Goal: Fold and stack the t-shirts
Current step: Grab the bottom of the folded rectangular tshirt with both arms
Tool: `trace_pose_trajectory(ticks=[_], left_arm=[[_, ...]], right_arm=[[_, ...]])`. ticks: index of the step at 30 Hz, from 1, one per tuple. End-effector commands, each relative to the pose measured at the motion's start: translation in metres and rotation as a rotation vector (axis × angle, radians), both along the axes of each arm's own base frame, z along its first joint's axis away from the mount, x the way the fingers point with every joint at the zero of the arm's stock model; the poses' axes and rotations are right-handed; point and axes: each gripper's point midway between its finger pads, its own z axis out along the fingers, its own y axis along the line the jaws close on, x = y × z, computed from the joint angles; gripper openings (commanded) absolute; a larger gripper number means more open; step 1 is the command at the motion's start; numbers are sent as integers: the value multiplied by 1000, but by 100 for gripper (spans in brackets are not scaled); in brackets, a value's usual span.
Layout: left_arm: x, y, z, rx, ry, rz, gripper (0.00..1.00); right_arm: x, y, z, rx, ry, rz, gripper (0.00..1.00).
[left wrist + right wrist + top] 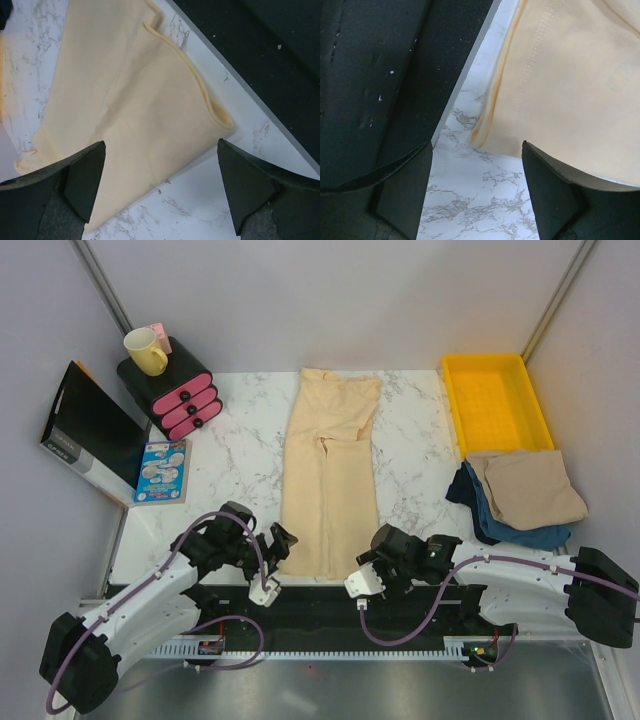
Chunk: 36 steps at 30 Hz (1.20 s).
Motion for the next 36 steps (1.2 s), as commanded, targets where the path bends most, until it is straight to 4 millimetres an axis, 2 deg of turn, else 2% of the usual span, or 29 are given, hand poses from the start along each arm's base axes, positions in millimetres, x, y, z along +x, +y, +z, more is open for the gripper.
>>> trace_pose_trajectory(ticks=[1, 7, 13, 22, 29, 32, 36], left_arm=[[-13, 0, -9, 20, 37, -74, 100], [-21, 2, -27, 36, 75, -103, 100], [-16, 1, -40, 40, 76, -82, 100], [-5, -6, -41, 18, 53, -66, 100], [-7, -7, -42, 11, 61, -72, 100], [-7, -7, -42, 9, 60, -73, 100], [-8, -7, -40, 3, 61, -70, 100]], right_arm=[[2, 9, 7, 32, -6, -2, 79], [6, 11, 7, 34, -23, -7, 79], [11, 12, 10, 35, -44, -17, 78], [13, 12, 9, 32, -52, -17, 78], [13, 13, 0, 51, -58, -19, 76], [13, 15, -2, 59, -57, -22, 73], [13, 15, -5, 63, -58, -20, 62]])
